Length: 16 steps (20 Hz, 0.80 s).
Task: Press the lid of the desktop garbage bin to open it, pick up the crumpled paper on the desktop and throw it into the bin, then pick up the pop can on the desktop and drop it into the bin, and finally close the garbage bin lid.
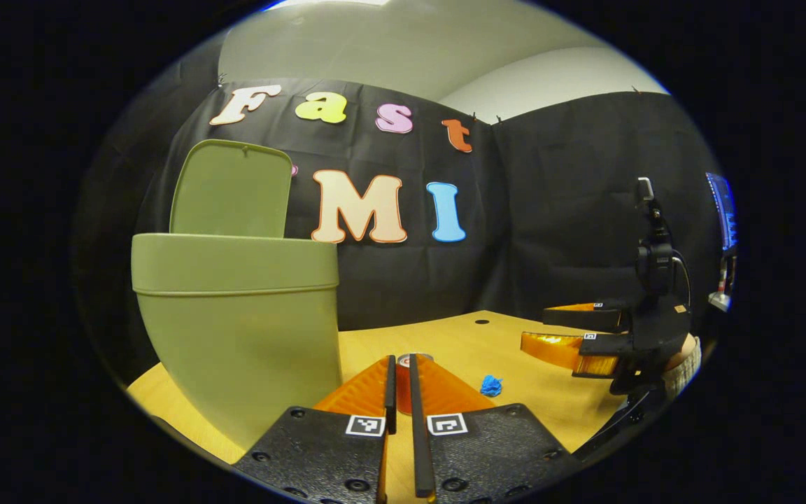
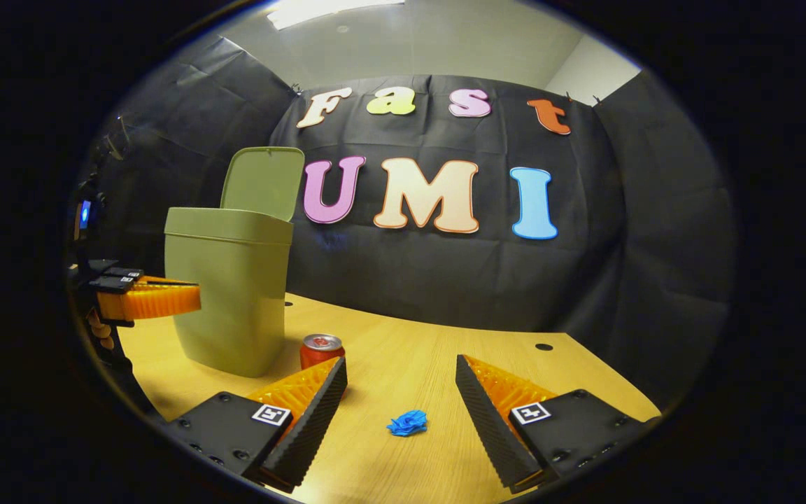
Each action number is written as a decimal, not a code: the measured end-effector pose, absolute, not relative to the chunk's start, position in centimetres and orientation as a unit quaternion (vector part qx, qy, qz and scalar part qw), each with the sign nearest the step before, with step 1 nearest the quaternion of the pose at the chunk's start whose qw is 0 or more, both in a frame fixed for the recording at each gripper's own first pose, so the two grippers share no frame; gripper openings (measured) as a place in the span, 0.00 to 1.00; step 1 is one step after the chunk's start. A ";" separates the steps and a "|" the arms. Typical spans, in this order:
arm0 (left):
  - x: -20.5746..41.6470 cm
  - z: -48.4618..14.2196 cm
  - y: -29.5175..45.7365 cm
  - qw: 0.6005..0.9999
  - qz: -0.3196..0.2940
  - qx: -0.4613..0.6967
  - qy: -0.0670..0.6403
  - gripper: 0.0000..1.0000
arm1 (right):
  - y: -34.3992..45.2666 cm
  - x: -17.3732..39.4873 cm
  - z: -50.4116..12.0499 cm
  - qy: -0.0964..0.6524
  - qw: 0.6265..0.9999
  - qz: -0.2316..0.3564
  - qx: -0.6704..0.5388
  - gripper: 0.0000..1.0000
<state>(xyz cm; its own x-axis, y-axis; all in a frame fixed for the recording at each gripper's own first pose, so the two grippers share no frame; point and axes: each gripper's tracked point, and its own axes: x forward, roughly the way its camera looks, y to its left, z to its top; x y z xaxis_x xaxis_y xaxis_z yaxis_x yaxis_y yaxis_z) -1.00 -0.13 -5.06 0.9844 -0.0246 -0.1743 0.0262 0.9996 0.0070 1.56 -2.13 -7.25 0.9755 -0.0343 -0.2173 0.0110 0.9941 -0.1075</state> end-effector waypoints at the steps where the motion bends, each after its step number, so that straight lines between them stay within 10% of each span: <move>1: -1.2 -5.6 0.0 0.996 -0.013 0.007 0.091 0.10 | -2.4 1.8 -8.0 0.125 0.991 -0.010 -0.053 0.98; 11: -1.3 -7.1 0.9 0.994 -0.013 0.011 0.107 0.81 | -3.8 6.7 -15.4 0.287 0.956 0.011 -0.065 0.99; 16: -1.1 -7.2 1.3 0.994 -0.008 0.014 0.108 0.90 | -4.3 6.7 -19.4 0.354 0.932 0.006 -0.074 0.99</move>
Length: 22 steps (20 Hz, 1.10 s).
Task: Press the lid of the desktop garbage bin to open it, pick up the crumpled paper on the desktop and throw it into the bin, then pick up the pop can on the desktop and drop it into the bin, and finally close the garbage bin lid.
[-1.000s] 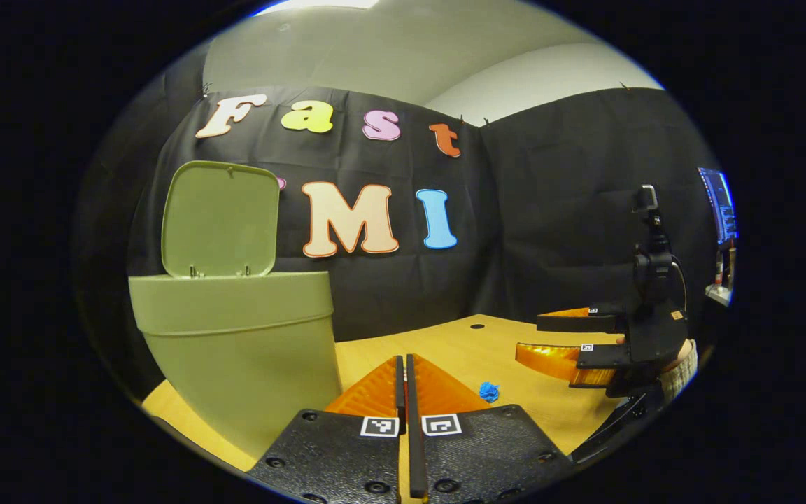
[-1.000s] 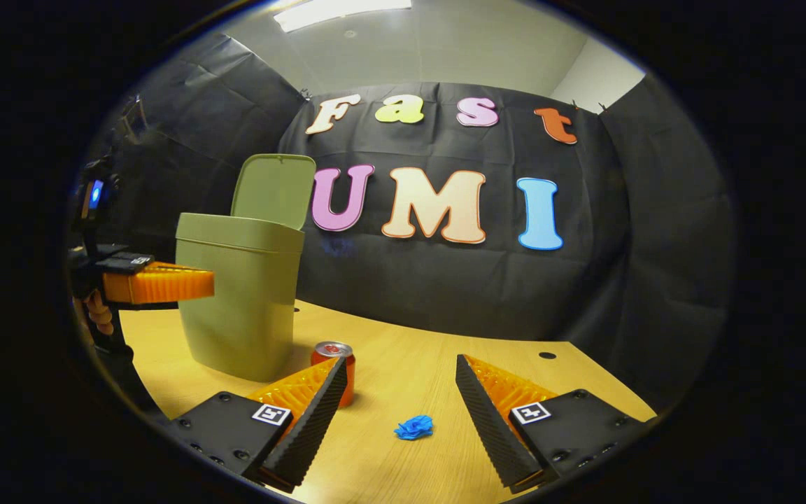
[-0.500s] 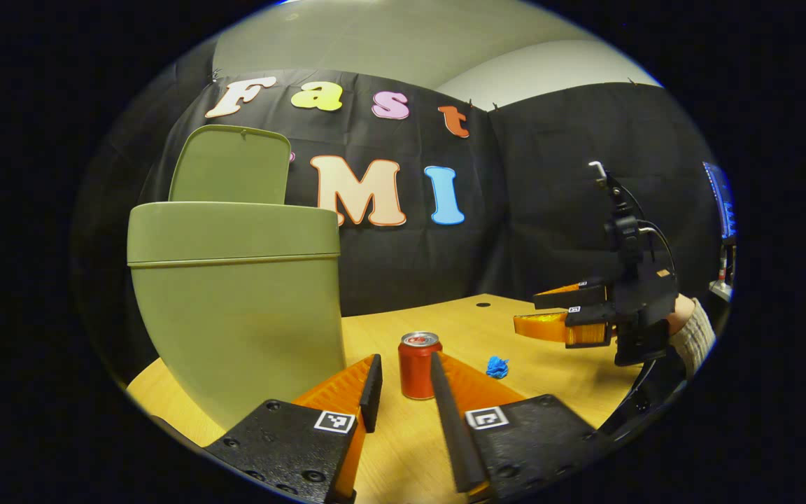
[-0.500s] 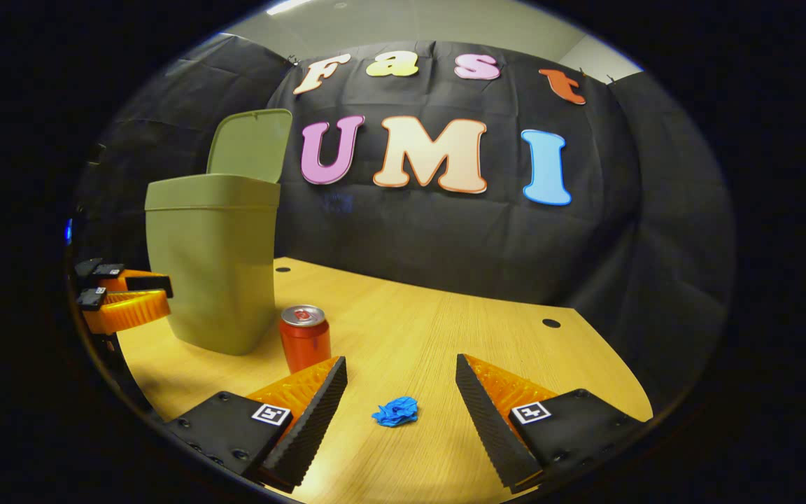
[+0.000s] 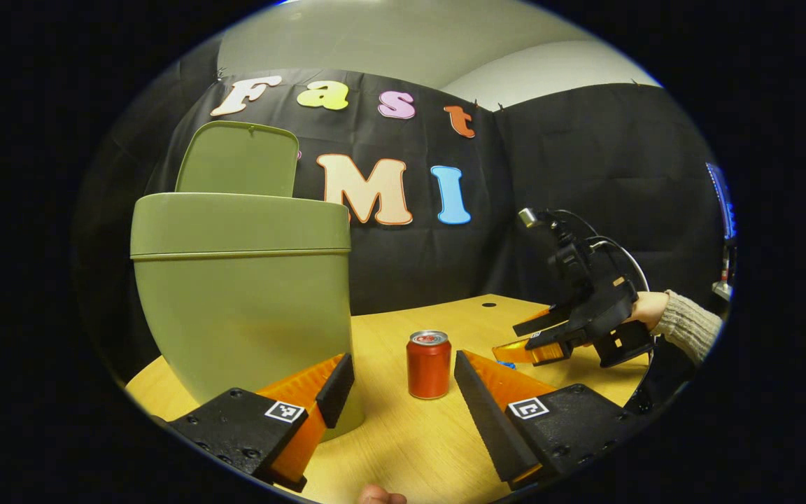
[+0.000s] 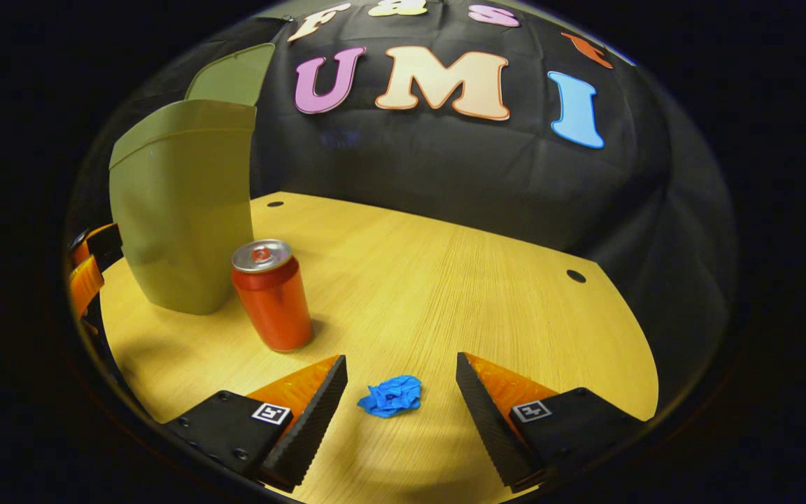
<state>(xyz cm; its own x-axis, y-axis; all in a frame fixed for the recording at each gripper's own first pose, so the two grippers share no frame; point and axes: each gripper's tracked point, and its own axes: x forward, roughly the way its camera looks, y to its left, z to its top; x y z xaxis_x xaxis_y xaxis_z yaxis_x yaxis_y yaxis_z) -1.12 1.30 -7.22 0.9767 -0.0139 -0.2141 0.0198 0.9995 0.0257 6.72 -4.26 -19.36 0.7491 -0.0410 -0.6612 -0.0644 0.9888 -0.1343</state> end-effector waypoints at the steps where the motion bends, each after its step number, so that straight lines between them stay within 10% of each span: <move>1: -1.2 -7.2 1.5 0.994 -0.007 0.015 0.108 0.90 | -4.2 6.6 -20.3 0.369 0.926 0.009 -0.077 0.99; 9: -1.0 -7.2 2.1 0.994 0.001 0.016 0.108 0.90 | -4.3 6.1 -23.7 0.427 0.902 0.009 -0.070 0.97; 17: -1.1 -7.6 2.2 0.993 0.005 0.013 0.114 0.90 | -4.2 6.2 -23.3 0.416 0.907 0.013 -0.056 0.44; 18: -1.0 -7.7 2.2 0.993 0.004 0.011 0.115 0.90 | -4.2 6.1 -23.0 0.416 0.908 0.011 -0.056 0.25; 22: -1.0 -7.7 1.9 0.993 0.001 0.009 0.117 0.90 | -4.4 5.6 -22.6 0.414 0.908 0.014 -0.069 0.14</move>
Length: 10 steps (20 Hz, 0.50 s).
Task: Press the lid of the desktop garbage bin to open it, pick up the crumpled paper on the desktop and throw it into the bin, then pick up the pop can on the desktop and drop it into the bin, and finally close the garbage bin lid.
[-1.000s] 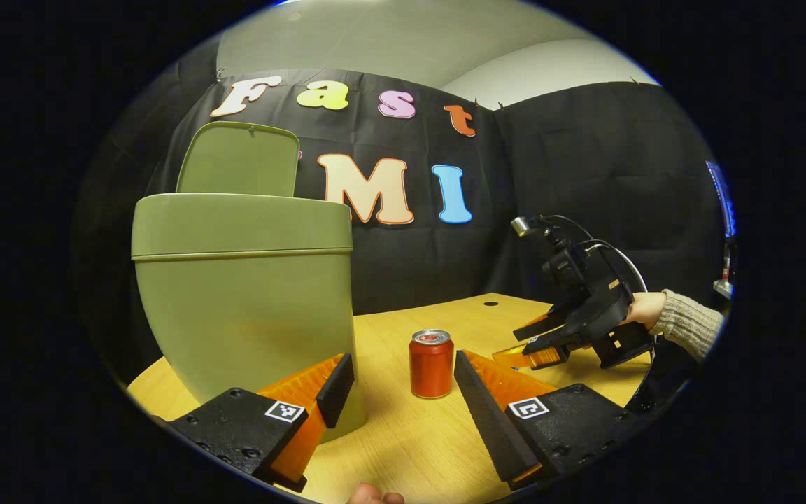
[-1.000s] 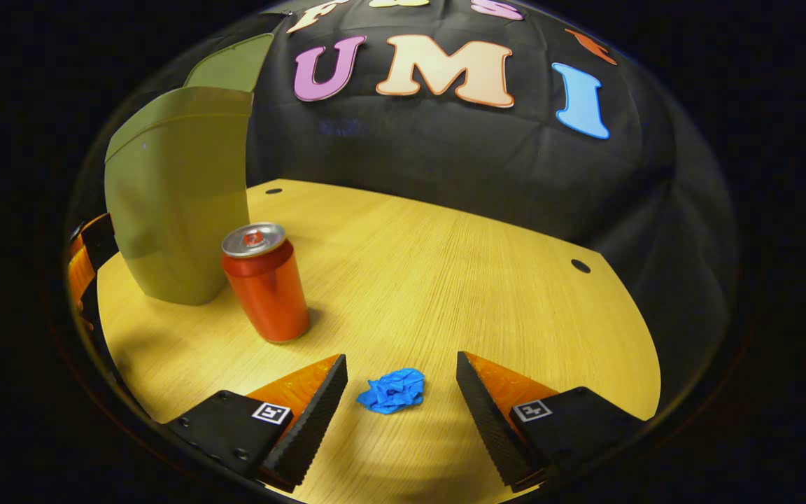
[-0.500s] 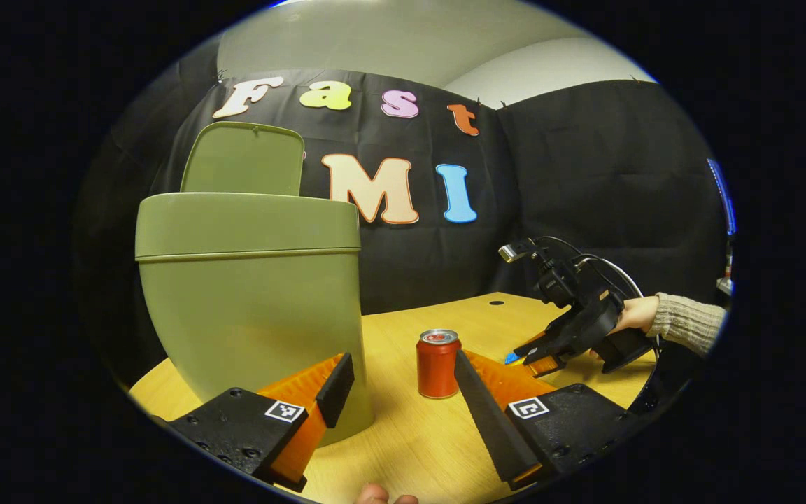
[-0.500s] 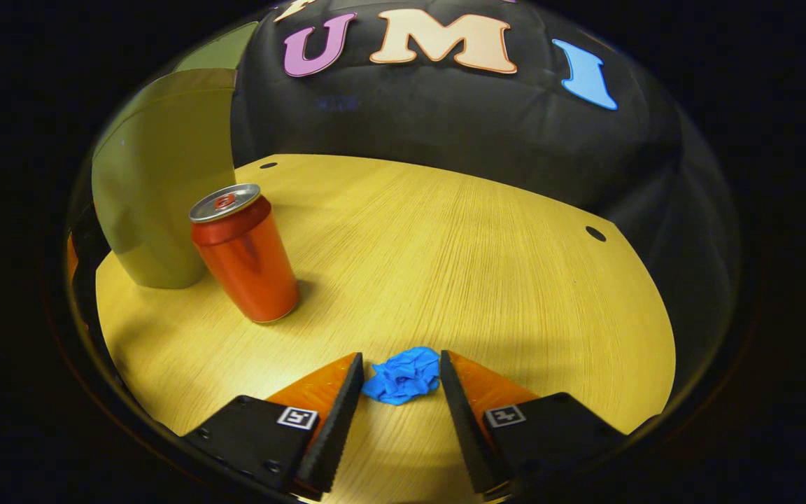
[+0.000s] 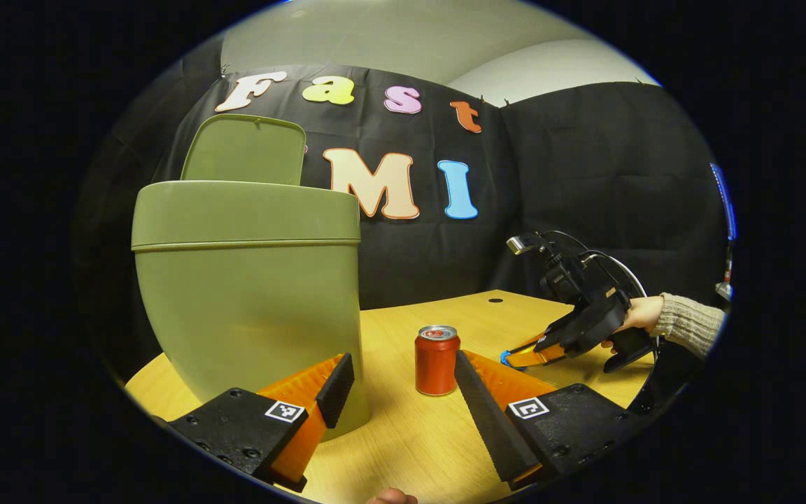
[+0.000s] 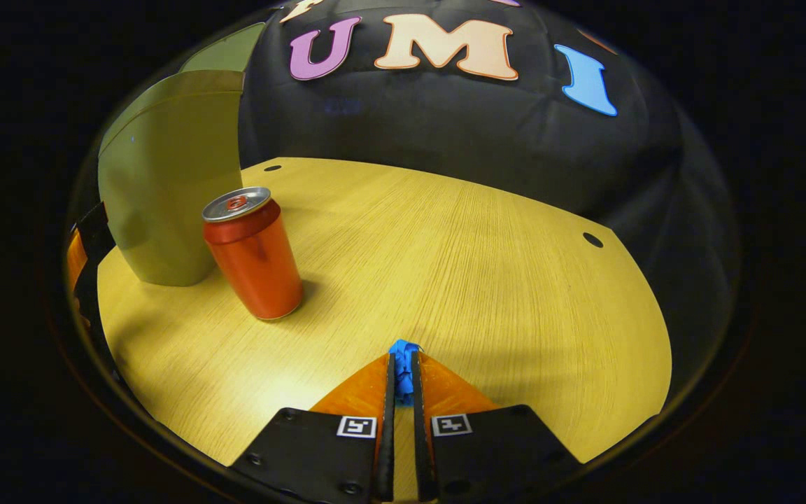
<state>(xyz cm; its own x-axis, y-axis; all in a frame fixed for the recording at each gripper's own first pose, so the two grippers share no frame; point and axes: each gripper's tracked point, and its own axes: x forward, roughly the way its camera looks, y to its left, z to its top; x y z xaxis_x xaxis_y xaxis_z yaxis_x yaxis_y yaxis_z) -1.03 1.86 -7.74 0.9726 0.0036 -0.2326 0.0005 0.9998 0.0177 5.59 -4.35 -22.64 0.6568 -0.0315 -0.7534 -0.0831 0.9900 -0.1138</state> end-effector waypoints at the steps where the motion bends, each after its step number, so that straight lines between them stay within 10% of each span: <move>1: -1.0 -7.7 1.9 0.993 0.002 0.009 0.117 0.90 | -4.1 5.5 -22.4 0.411 0.909 0.016 -0.068 0.14; 10: -1.2 -7.7 1.9 0.993 0.003 0.010 0.119 0.90 | -1.4 7.9 -12.9 0.342 0.936 0.040 -0.078 0.14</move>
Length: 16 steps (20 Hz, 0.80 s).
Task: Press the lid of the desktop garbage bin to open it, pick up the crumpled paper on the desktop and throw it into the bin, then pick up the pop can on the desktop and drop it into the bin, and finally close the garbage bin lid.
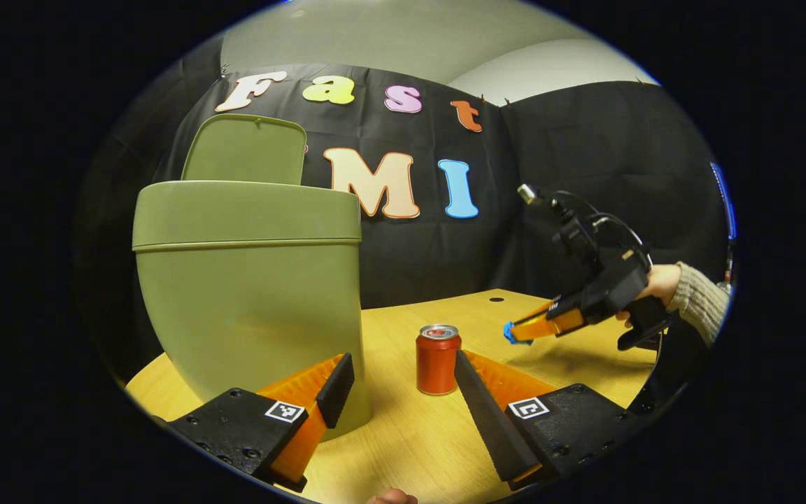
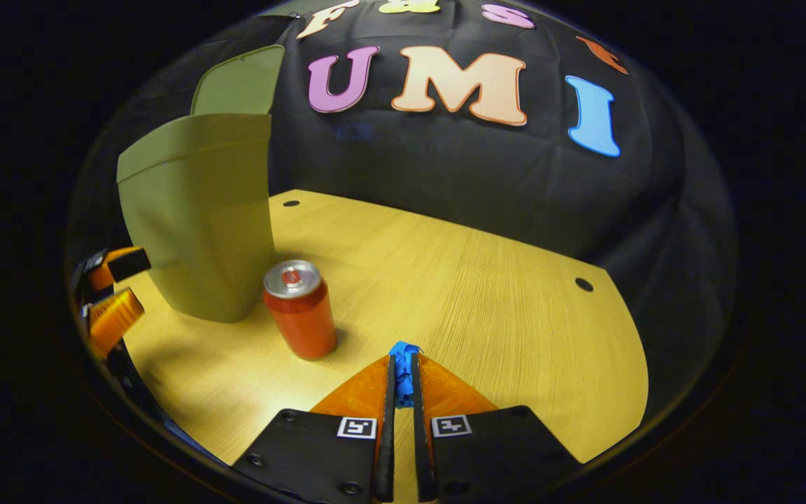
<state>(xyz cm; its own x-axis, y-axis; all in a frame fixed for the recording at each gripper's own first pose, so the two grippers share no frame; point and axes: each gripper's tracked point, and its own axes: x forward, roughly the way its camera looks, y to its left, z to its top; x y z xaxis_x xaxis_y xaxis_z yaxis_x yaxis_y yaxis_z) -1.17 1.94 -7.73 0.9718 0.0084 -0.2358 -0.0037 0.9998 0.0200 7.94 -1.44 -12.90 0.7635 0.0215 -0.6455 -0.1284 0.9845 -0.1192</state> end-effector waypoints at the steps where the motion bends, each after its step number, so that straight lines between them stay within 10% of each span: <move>1: -1.2 -7.7 2.0 0.993 0.002 0.009 0.118 0.90 | -0.7 8.5 -11.2 0.329 0.940 0.045 -0.080 0.14; 16: -1.6 -6.6 2.2 0.994 0.007 0.007 0.107 0.90 | 19.8 19.2 11.4 0.135 0.967 0.210 -0.055 0.14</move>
